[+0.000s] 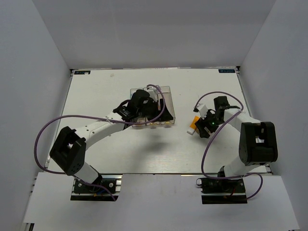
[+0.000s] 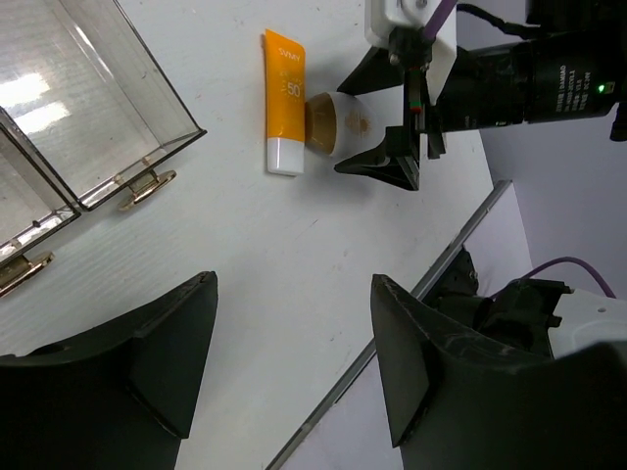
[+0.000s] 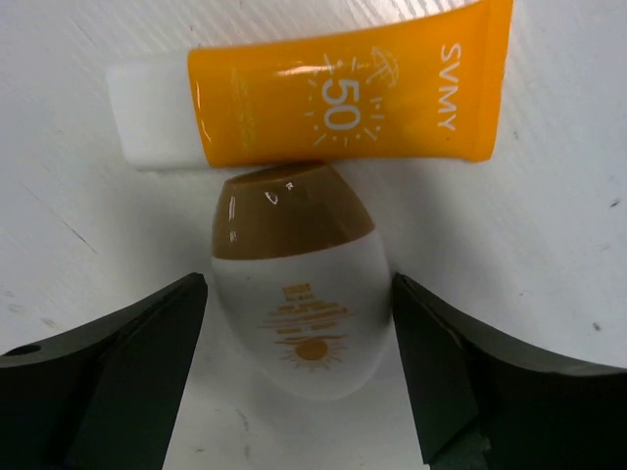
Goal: Organize the makeup
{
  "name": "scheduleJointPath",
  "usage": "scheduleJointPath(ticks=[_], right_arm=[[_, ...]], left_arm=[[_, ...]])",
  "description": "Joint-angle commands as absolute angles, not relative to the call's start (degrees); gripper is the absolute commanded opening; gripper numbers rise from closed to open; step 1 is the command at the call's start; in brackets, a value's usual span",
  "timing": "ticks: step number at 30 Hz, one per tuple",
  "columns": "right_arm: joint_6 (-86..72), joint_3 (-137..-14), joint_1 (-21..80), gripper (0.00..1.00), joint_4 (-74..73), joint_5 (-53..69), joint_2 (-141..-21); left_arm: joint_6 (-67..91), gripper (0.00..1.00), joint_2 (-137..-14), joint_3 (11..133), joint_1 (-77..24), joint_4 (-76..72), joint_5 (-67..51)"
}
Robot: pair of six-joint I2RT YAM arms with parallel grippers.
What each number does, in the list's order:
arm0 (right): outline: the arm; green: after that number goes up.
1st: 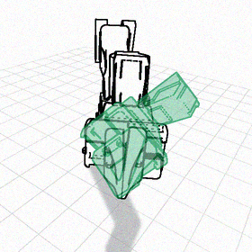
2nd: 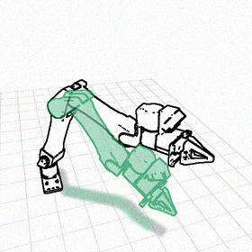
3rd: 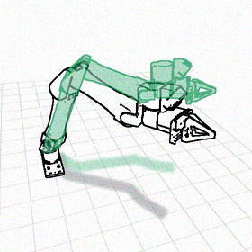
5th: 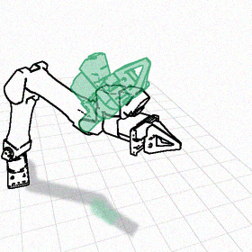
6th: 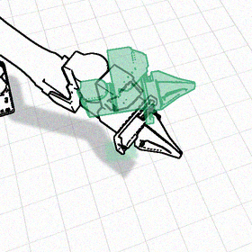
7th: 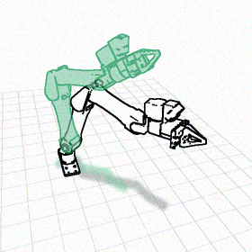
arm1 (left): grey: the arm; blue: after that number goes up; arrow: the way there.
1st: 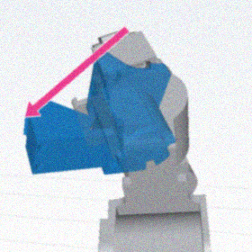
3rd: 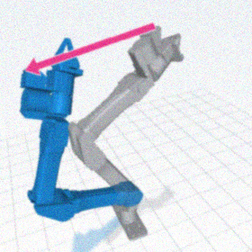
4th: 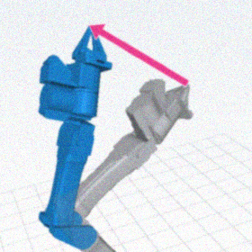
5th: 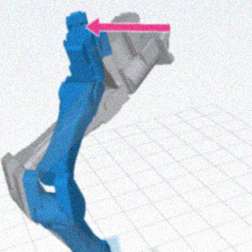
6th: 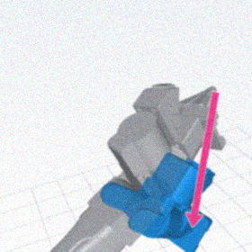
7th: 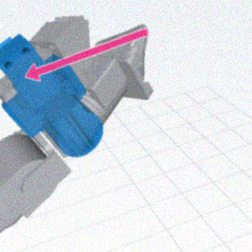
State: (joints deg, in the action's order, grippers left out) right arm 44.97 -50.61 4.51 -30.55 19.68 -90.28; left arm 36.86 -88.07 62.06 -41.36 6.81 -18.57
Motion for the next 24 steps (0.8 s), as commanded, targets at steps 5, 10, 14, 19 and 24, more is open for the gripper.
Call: scheduleJointPath(ticks=[5, 10, 14, 19, 24], right_arm=[[48.7, -46.3, 4.7, 0.66, -26.9, 16.7, -90.4], [50.4, -44.6, 4.7, 0.40, -25.7, 15.7, -89.1], [50.4, -48.4, 4.0, 0.07, -30.3, 18.6, -85.6], [49.3, -59.0, 4.4, 0.00, -37.4, 27.0, -83.0], [45.7, -73.0, 7.4, 0.00, -37.4, 35.9, -88.6]], left_arm=[[36.2, 0.74, -84.1, 60.7, -41.6, 7.4, -16.9], [36.2, 0.74, -83.3, 60.0, -41.6, 7.8, -16.3], [36.2, 0.74, -81.4, 59.0, -41.6, 8.9, -15.5], [36.8, 0.74, -76.9, 55.6, -41.6, 9.2, -12.9], [37.6, 0.74, -69.9, 51.9, -41.6, 10.5, -7.7]])
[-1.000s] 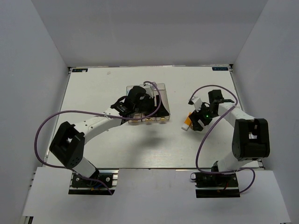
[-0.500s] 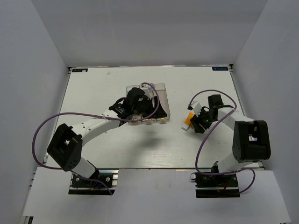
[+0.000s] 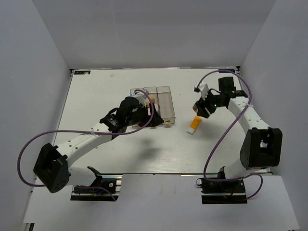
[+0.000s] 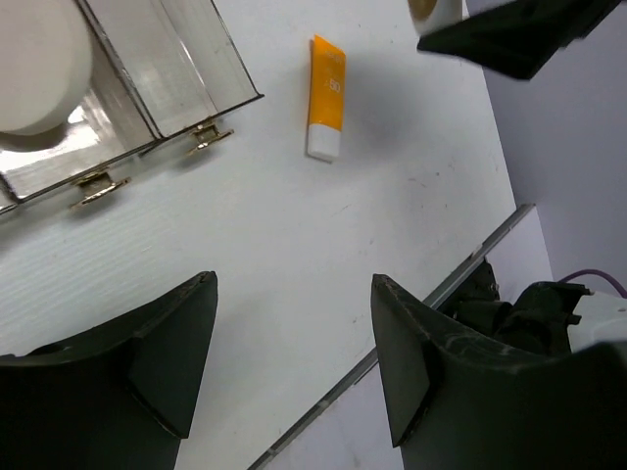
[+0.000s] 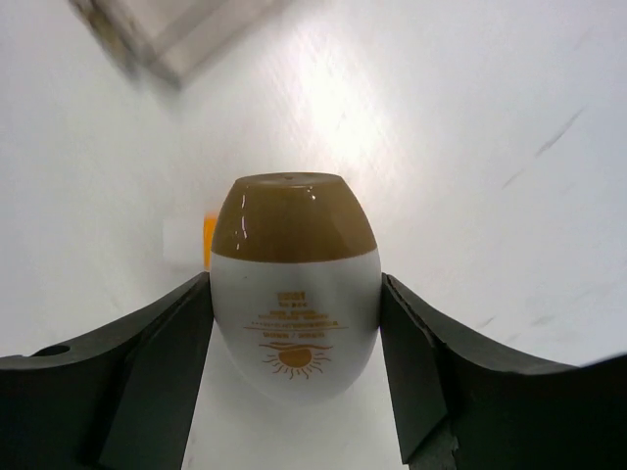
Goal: Organize the makeup
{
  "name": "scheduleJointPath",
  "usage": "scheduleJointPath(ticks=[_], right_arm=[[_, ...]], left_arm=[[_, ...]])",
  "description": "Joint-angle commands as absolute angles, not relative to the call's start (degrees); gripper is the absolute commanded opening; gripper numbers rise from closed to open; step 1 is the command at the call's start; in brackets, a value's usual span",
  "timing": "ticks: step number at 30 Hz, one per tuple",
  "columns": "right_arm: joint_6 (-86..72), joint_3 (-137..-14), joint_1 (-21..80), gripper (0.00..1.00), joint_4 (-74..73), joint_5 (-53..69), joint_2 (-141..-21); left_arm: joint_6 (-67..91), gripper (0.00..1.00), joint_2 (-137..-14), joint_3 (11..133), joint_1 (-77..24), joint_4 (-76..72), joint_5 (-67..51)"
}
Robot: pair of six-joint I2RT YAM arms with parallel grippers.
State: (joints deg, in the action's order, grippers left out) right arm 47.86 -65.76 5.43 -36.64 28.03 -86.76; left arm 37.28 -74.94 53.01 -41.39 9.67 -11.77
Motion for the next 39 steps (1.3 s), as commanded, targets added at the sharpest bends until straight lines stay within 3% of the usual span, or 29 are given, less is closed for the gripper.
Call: scheduleJointPath(ticks=[1, 10, 21, 29, 31, 35, 36, 38, 39], right_arm=[[44.3, -74.9, 9.6, 0.00, -36.9, 36.7, -91.2], [26.1, -94.2, 19.2, 0.00, -28.0, 28.8, -106.7], [7.6, -94.2, 28.7, 0.00, -19.0, 7.3, -111.5], [4.0, -93.9, 30.8, 0.00, -18.5, -2.7, -113.6], [3.6, -93.4, 30.8, 0.17, -18.7, -2.4, -113.9], [3.1, -93.1, 31.1, 0.31, -19.0, -1.7, -114.4], [3.1, -93.1, 31.1, 0.40, -19.1, -1.1, -114.5], [2.9, -93.2, 31.0, 0.46, -19.3, -0.7, -114.6], [2.9, -93.3, 31.1, 0.56, -19.5, -0.6, -114.6]], left_arm=[[37.7, 0.74, -68.9, 51.4, -41.6, 11.1, -5.9], [40.6, 0.74, -60.2, 47.6, -41.6, 14.7, -0.8], [41.7, 0.74, -57.4, 46.8, -41.6, 17.4, 2.5], [41.5, 0.74, -58.9, 47.8, -41.6, 17.6, 2.5], [41.4, 0.74, -59.1, 48.1, -41.6, 17.6, 2.5], [41.1, 0.74, -59.9, 48.8, -41.6, 17.7, 2.3], [41.1, 0.74, -60.4, 49.0, -41.6, 17.7, 2.2], [41.0, 0.74, -60.5, 49.0, -41.6, 17.6, 2.0], [41.0, 0.74, -60.6, 49.0, -41.6, 17.5, 2.0]])
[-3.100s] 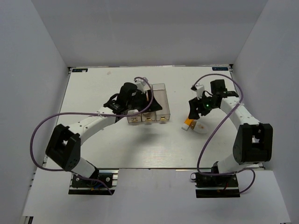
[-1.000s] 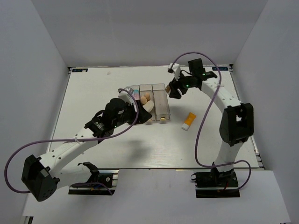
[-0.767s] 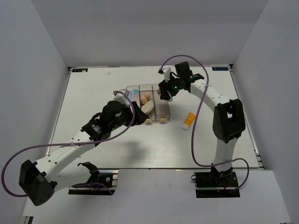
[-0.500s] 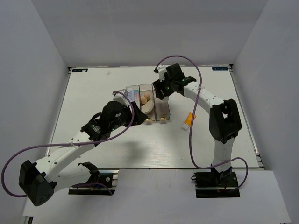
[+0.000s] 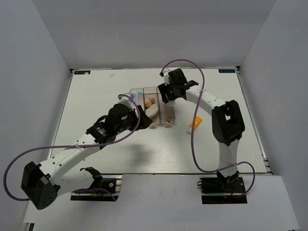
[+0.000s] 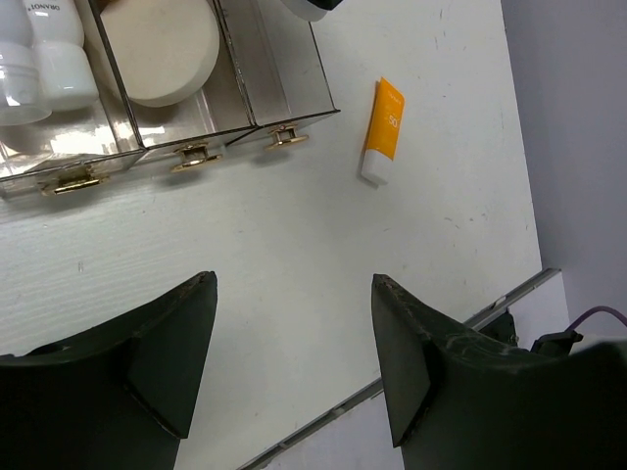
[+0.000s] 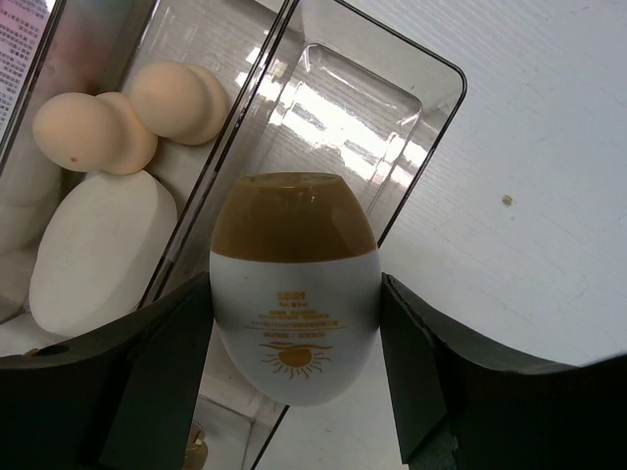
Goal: Organize the makeup
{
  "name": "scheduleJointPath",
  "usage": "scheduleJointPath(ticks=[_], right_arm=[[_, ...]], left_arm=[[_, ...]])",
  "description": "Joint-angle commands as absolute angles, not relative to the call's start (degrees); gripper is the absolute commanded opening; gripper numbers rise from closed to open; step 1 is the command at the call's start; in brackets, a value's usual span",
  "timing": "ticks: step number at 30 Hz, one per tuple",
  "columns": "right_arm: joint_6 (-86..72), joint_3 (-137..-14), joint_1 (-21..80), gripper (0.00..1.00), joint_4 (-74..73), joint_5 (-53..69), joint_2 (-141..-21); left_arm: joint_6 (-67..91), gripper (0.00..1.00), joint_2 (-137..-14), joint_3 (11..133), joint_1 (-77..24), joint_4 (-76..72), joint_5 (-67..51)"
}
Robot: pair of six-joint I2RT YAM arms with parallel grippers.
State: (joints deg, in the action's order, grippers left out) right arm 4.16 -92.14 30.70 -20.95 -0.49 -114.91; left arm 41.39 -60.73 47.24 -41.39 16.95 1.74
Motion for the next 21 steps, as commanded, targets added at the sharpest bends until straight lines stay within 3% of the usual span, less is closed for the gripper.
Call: scheduleJointPath(ticks=[1, 3, 16, 21], right_arm=[[2.9, -93.3, 31.1, 0.58, -19.6, -0.6, -114.5], [2.8, -93.4, 31.0, 0.69, -19.9, 1.6, -114.2], [2.4, -92.7, 31.1, 0.79, -20.3, 2.9, -113.0], [1.9, -93.6, 30.7, 0.77, -20.8, 4.0, -111.5]], left_arm=[[41.0, 0.74, -60.7, 49.1, -41.6, 17.6, 1.9], [41.0, 0.74, -60.7, 49.2, -41.6, 17.3, 1.8], [40.6, 0.74, -61.7, 50.3, -41.6, 16.9, 1.1], [40.3, 0.74, -62.4, 51.0, -41.6, 15.5, 0.1]])
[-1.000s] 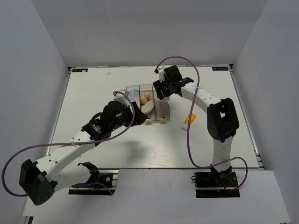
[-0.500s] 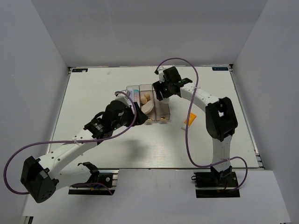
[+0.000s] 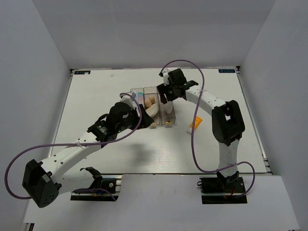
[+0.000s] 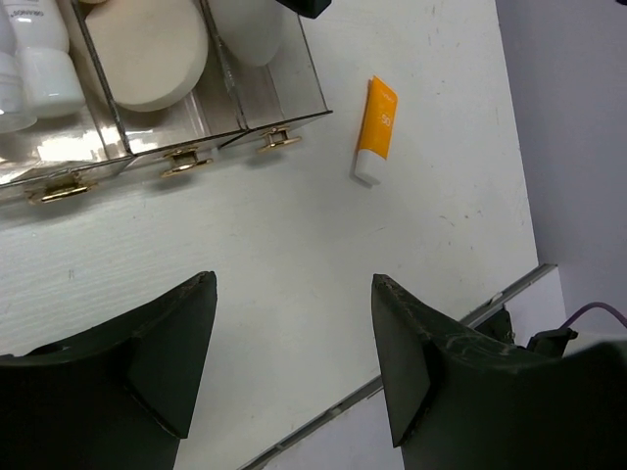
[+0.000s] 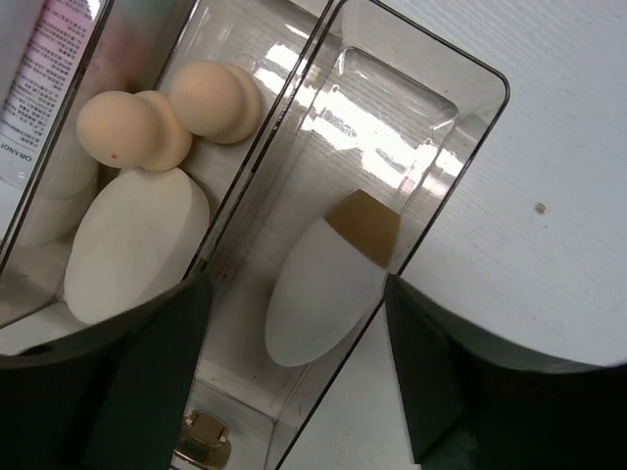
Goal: Organize the makeup
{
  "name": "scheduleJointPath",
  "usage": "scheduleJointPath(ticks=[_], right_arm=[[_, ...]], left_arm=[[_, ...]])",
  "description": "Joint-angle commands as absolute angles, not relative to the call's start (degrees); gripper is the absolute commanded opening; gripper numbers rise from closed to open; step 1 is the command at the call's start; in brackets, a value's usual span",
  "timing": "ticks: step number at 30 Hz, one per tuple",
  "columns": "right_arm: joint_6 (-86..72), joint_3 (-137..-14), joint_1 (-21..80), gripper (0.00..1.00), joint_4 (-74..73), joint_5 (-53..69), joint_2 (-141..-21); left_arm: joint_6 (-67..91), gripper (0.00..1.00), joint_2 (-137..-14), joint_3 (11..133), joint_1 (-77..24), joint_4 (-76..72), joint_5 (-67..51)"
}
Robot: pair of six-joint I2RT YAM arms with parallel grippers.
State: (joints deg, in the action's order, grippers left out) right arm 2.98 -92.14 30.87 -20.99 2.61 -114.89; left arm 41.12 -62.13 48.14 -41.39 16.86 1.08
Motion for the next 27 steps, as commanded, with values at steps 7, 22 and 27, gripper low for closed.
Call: scheduleJointPath(ticks=[7, 22, 27], right_arm=[[0.4, -87.8, 25.0, 0.00, -19.6, 3.3, -102.8], [-5.2, -70.6, 0.8, 0.16, -23.0, 8.3, -91.7], [-4.8, -67.2, -3.0, 0.25, -22.2, 10.6, -89.0]], left_arm=[[36.7, 0.63, -73.5, 58.8, -41.6, 11.0, -10.3], [25.4, 0.82, -115.6, 95.6, -51.1, 19.6, -15.9], [22.1, 0.87, -126.5, 111.8, -54.1, 29.3, -8.9]])
